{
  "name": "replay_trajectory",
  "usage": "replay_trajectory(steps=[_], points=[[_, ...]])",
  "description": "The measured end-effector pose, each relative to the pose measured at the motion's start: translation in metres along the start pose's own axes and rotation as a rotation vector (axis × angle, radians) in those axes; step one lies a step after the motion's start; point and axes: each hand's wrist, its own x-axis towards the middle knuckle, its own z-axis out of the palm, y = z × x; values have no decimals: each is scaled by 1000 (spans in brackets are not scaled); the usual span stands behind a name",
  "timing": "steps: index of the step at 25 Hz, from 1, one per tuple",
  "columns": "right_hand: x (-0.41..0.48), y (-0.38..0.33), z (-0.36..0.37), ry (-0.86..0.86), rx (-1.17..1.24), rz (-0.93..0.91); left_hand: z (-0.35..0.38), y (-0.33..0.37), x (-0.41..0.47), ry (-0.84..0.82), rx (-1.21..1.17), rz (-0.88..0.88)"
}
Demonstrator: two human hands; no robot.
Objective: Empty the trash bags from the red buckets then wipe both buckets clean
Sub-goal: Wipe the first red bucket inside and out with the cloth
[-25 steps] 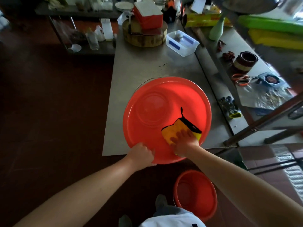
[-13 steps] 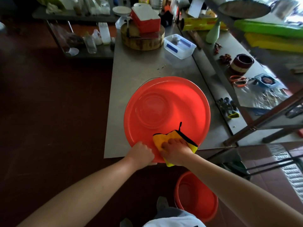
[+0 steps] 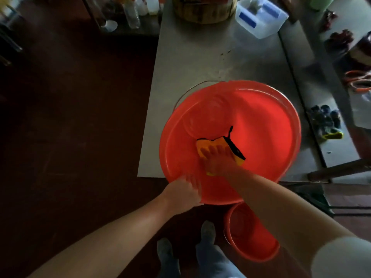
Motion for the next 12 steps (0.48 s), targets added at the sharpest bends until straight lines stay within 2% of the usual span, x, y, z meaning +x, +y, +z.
replay_trajectory(steps=[2,6,9,12], points=[[16,2,-5,-3,97,26,0,3,3,30,49,-31],[5,0,-8,-97,-57,28,-15,-1,2,21,37,-51],[-38,-1,-7,-73,-20,17,-23,-5,0,-39,72,27],[-84,-4,2,-118,-8,35,-27,-10,-2,-68,38,107]])
